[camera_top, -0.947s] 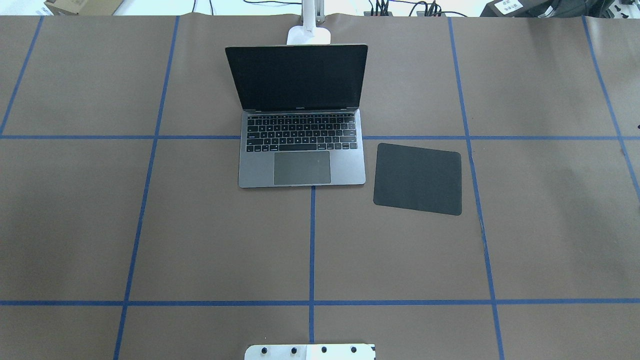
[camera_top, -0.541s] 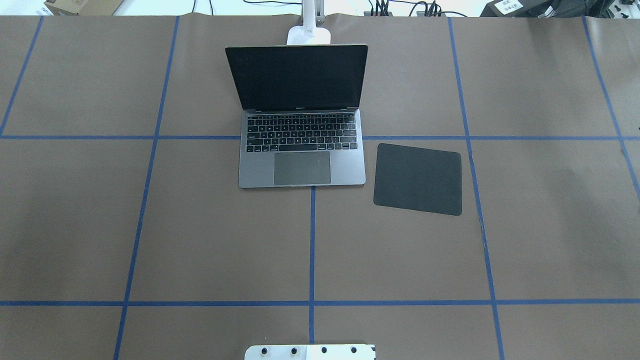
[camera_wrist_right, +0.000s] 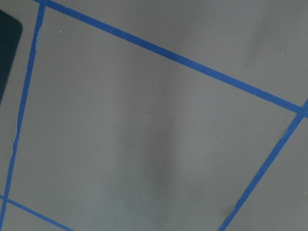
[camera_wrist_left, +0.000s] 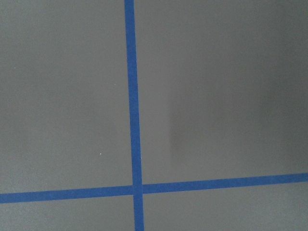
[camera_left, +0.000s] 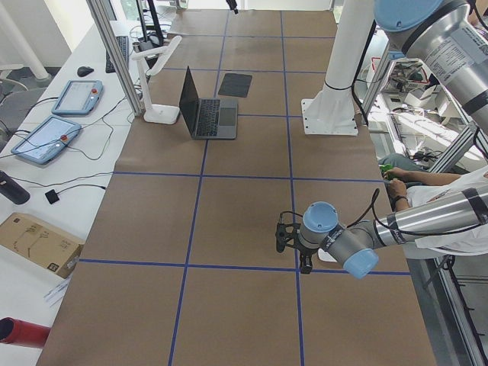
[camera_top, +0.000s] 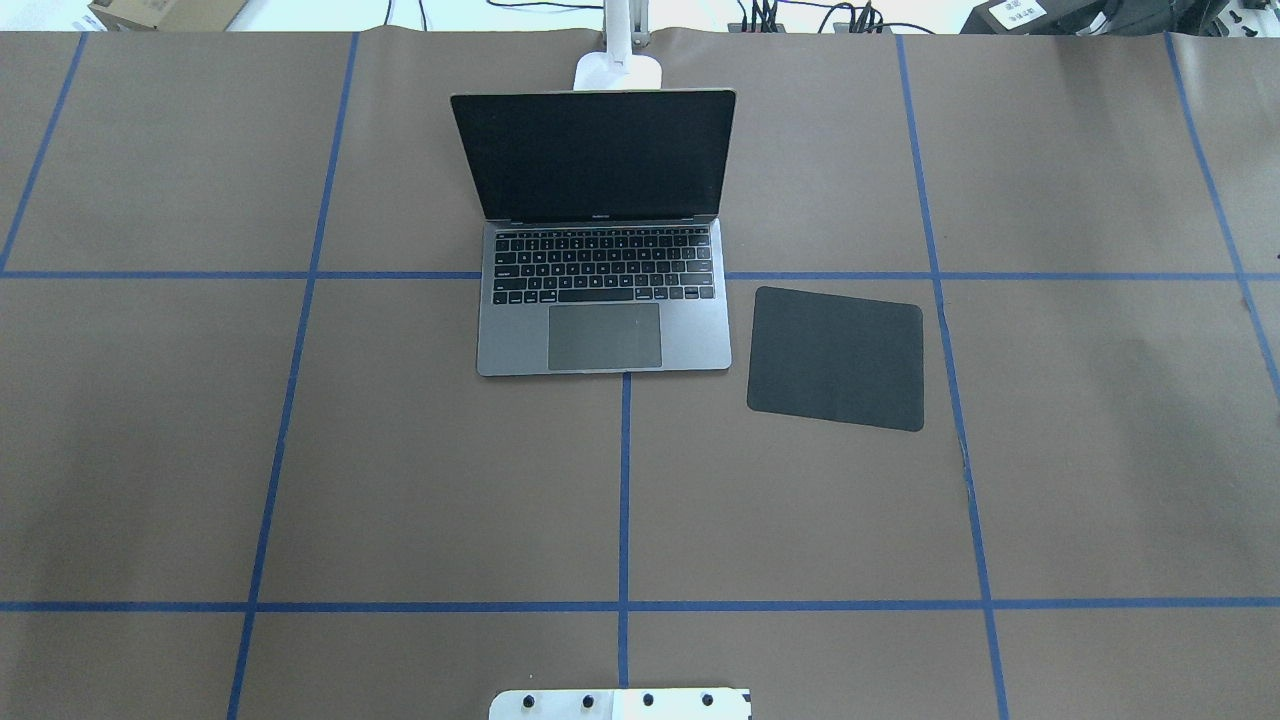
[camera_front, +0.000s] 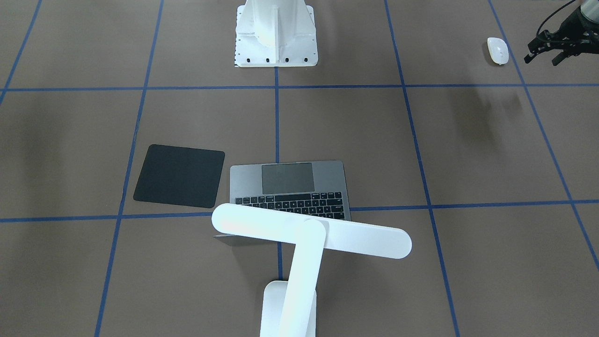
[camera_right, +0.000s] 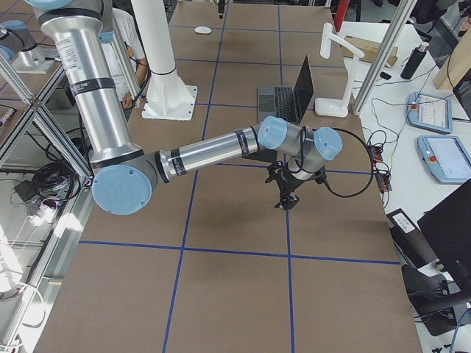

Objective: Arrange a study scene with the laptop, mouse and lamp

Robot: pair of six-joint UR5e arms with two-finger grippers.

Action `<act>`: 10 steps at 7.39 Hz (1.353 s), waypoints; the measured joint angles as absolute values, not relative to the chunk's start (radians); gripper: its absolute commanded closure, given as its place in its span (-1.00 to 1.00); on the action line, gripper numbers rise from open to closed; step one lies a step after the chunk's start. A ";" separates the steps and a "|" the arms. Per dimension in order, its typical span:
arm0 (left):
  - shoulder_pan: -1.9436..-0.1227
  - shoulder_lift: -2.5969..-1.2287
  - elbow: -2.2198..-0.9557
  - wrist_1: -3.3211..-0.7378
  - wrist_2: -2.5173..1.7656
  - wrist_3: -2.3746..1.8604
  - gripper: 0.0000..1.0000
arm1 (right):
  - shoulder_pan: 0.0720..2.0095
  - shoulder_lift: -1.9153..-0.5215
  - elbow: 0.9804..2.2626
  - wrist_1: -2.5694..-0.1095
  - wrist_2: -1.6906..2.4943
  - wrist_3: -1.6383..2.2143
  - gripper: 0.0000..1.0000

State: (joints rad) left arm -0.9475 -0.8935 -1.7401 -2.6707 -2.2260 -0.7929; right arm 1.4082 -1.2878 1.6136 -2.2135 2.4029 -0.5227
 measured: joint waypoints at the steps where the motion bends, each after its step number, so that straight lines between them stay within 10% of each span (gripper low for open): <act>1: -0.908 -0.887 -1.739 -2.687 -2.201 -0.830 -1.00 | 1.408 -1.288 1.614 -2.214 2.405 -0.522 -1.00; 10: -0.448 -0.832 -1.739 -2.846 -2.006 -1.257 -1.00 | 1.405 -1.299 1.605 -2.195 2.437 -0.522 -1.00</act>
State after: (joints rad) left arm -0.4478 -0.8324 -1.7387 -2.8458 -2.0063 -1.2572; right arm 1.4054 -1.2986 1.6048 -2.1955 2.4369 -0.5220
